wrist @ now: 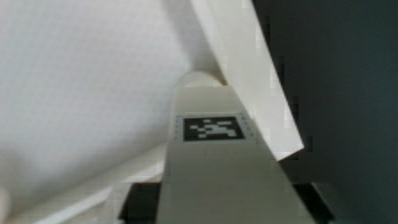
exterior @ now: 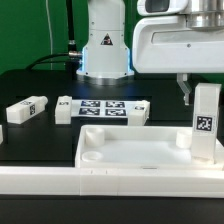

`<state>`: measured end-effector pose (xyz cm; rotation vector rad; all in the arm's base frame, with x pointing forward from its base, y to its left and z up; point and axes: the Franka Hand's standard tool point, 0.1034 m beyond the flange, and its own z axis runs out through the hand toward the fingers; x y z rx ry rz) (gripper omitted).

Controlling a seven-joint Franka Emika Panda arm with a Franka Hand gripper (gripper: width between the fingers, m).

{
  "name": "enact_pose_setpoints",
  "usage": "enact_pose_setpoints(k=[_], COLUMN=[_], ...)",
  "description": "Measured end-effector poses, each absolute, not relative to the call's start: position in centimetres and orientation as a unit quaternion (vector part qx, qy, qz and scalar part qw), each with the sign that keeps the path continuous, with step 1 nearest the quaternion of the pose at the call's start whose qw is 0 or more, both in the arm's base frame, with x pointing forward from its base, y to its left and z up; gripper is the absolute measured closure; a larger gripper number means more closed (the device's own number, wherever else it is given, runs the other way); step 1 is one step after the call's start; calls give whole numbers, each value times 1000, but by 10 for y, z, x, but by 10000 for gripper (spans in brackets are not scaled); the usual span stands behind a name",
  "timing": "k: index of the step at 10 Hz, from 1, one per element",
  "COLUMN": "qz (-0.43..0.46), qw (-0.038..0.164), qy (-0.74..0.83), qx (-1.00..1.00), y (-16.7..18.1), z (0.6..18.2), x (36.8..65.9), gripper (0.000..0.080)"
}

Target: Assemble desk

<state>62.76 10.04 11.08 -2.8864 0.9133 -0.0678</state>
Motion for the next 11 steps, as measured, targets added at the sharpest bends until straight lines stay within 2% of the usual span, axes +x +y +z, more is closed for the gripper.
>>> enact_pose_setpoints(k=[3, 5, 6, 7, 8, 9, 10, 11], qz=[-2, -1, -2, -5, -9, -14, -17, -17], qw=[65, 66, 66, 65, 64, 56, 54, 53], qy=[404, 405, 387, 357, 295, 242, 197, 162], qx=[-913, -912, -920, -932, -953, -969, -979, -985], y=[101, 101, 101, 100, 101, 102, 103, 103], z=[111, 110, 110, 110, 111, 111, 111, 111], x=[625, 625, 625, 625, 625, 625, 625, 625], gripper=[509, 509, 414, 414, 235, 235, 165, 154])
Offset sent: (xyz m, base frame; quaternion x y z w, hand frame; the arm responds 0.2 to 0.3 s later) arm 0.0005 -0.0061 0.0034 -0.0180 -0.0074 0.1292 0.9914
